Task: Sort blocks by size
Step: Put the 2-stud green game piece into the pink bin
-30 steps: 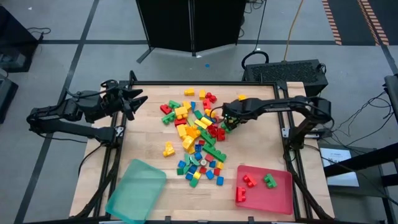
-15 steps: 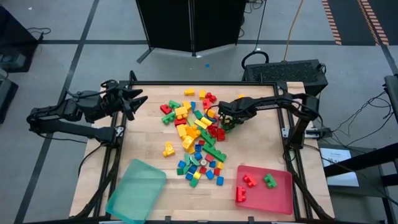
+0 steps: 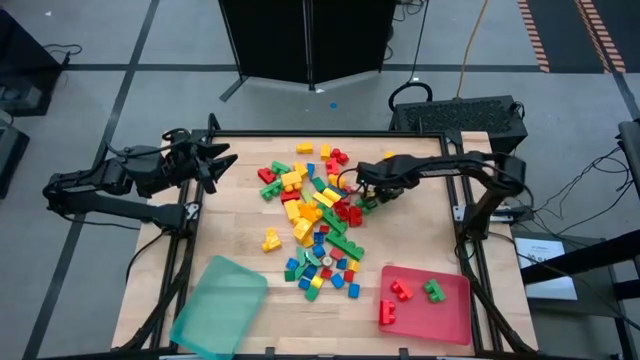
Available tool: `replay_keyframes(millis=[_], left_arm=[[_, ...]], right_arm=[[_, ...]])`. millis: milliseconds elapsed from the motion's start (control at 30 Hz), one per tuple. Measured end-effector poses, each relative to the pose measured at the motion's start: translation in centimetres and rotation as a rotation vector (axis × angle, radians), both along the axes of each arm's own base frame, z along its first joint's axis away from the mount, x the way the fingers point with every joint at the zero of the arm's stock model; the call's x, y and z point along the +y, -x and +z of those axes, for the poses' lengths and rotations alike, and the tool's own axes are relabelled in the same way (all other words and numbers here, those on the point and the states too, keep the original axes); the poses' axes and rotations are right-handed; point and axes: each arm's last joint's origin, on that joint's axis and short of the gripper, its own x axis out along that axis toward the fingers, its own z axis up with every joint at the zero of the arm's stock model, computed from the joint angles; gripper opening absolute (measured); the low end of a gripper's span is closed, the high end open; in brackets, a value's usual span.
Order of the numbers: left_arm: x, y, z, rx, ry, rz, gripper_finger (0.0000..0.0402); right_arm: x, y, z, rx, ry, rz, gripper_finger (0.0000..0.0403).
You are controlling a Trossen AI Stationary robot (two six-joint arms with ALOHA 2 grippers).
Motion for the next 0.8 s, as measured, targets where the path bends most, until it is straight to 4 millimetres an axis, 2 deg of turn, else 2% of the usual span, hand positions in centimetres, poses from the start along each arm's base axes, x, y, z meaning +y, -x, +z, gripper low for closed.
replay_keyframes(millis=[100,267,433,600,800], left_arm=[[0.0,0.0,0.0,0.000,0.000,0.000,0.0255],[0.0,0.0,0.0,-0.001,-0.001,0.004,0.0255],[0.0,0.0,0.0,-0.004,0.001,0.007,0.0255],[0.0,0.0,0.0,-0.004,0.001,0.009,0.0255],[0.0,0.0,0.0,-0.004,0.001,0.011,0.0255]], right_arm=[[1.0,0.8,2.4,-0.066,-0.001,0.022,0.0003],[3.6,2.3,6.4,-0.220,-0.014,0.054,0.0004],[7.9,4.0,9.5,-0.381,-0.136,0.133,0.0003],[13.1,6.0,11.3,-0.450,-0.276,0.235,0.0003],[19.5,8.0,11.5,-0.435,-0.420,0.321,0.0003]])
